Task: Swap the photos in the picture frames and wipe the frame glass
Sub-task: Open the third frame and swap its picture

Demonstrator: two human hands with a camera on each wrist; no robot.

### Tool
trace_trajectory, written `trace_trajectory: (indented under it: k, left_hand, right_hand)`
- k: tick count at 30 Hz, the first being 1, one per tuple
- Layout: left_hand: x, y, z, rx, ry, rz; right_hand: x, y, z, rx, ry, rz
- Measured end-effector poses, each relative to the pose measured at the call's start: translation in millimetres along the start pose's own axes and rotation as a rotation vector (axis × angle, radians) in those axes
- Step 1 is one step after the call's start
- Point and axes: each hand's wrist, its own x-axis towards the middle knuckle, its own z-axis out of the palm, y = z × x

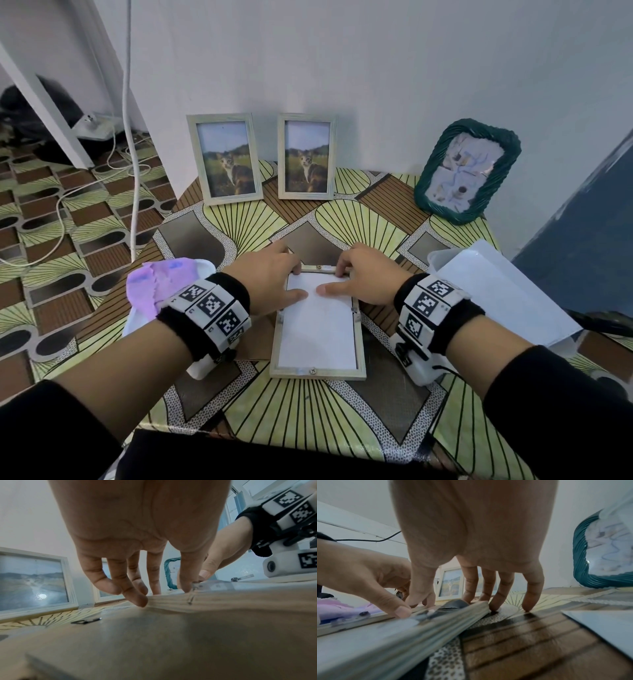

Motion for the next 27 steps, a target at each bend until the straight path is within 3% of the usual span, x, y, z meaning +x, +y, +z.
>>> trace_trajectory:
  k: [20,27]
  left_hand:
    - [-3,1,-4,-0.075,-0.001,0.029]
    - [-7,-3,-14,-0.214,0.005,0.04]
  right_hand:
    - [-2,-6,4,-0.095,-0.059,0.004]
    - [-15,-3,7,0.162,0.115,-0.132]
